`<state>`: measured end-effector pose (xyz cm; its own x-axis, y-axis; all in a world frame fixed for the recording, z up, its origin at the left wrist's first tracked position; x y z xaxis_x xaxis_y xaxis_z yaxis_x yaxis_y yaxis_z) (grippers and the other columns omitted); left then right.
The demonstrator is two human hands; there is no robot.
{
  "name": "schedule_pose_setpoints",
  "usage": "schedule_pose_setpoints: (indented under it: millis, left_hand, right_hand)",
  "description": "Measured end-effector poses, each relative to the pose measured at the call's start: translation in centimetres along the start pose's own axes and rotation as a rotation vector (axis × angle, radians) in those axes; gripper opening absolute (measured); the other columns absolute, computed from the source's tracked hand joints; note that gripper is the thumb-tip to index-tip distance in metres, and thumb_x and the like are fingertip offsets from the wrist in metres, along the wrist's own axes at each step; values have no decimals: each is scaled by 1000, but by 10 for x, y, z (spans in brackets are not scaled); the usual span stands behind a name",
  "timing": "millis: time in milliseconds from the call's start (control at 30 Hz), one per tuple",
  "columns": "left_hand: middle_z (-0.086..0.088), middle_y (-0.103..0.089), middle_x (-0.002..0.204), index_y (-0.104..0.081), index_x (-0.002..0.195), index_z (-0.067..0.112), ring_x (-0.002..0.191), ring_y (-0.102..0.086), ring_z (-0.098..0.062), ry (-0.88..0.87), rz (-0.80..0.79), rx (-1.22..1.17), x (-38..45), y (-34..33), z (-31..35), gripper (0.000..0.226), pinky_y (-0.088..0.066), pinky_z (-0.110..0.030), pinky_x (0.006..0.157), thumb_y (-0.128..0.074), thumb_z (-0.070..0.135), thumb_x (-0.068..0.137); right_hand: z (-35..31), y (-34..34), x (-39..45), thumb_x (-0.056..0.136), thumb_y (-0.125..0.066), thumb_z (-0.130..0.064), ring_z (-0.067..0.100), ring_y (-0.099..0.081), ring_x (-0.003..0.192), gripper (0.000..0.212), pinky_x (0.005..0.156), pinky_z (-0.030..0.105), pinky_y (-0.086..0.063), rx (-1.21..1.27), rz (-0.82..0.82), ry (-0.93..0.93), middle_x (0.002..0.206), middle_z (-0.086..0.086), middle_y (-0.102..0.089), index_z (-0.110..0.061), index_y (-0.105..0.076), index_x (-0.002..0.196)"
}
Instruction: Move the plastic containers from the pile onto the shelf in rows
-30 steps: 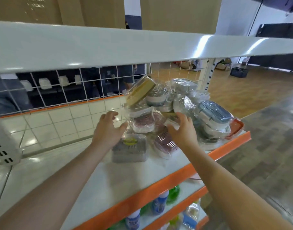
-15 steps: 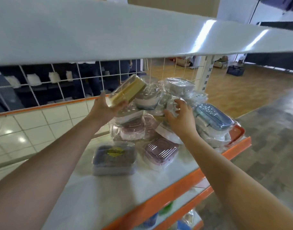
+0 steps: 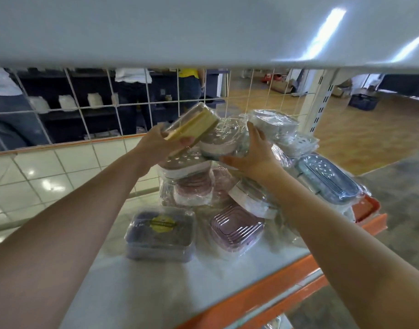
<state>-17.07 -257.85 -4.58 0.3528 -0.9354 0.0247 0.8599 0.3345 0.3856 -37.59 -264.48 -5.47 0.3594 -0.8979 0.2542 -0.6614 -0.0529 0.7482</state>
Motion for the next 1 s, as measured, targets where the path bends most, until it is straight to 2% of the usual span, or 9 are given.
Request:
schedule_pose_setpoints:
  millis: [133,267,333,467,600,733,833,900,1000]
  left_hand:
    - [-2,-56,123,-44,134,12,106,-57,-20,-13,68,-2,-3,0,-2,93,-48,-31,88,-82,43,56]
    - [3,-60,111,-48,123,14,93,-57,-9,-70,170,-12,-4,1,-11,70,-43,-19,75,-83,33,65]
    - [7,-62,104,-50,118,12,88,-57,-4,-84,211,-45,-10,4,-15,71,-42,-15,69,-83,36,60]
    - [7,-60,113,-45,134,13,99,-59,-10,-127,286,-81,-20,9,-21,100,-47,-20,81,-83,46,48]
    - [8,-56,114,-40,138,13,102,-56,-11,-129,371,-88,-28,11,-30,91,-49,-24,86,-84,34,60]
    - [17,-54,96,-46,120,21,85,-54,1,-128,440,-78,-34,17,-39,62,-44,-10,66,-82,23,69]
    - [7,-53,115,-42,134,15,100,-54,-11,-116,456,-54,-39,21,-48,80,-46,-16,76,-83,24,67]
    - [9,-52,111,-42,131,17,93,-54,-6,-119,470,-54,-45,21,-50,75,-44,-5,65,-83,22,68]
    - [12,-53,101,-46,121,21,82,-51,3,-107,485,-28,-49,22,-58,68,-41,-5,57,-85,20,66]
  right_hand:
    - [3,-10,10,63,-83,-41,29,-21,141,125,114,43,-24,57,-62,-38,155,8,-16,-10,0,151]
    - [-6,-21,15,42,-75,-70,33,-30,138,148,112,50,-30,142,-91,-94,152,15,-27,-14,10,150]
    - [-9,-26,16,49,-66,-74,34,-28,140,142,113,49,-29,170,-81,-124,154,16,-24,-10,13,149]
    - [-11,-29,17,71,-68,-61,35,-26,140,121,113,49,-28,207,-8,-118,155,16,-21,-7,5,150]
    - [-13,-29,20,73,-78,-39,31,-31,138,113,111,41,-32,387,9,-124,153,13,-27,-10,-1,151]
    - [-18,-26,19,78,-76,-18,20,-37,128,97,92,25,-35,558,21,-173,146,8,-33,-13,-10,150]
    - [-22,-30,16,78,-76,-16,26,-33,135,98,97,30,-35,637,29,-205,149,7,-28,-16,-9,151]
    - [-25,-33,12,80,-73,-12,25,-31,137,96,107,35,-34,718,43,-231,152,5,-25,-17,-9,152]
    - [-29,-36,3,83,-68,-10,27,-42,130,87,107,41,-40,832,52,-267,150,7,-30,-20,-13,150]
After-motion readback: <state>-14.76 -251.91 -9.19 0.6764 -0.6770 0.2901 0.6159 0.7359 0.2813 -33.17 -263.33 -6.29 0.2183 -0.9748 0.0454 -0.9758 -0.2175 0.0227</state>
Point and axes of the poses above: each hand's wrist, its own x-axis towards the middle knuckle, its own y-axis out of the back of the hand, z = x × y, the point moved 1 cm from there along x, towards the middle knuckle
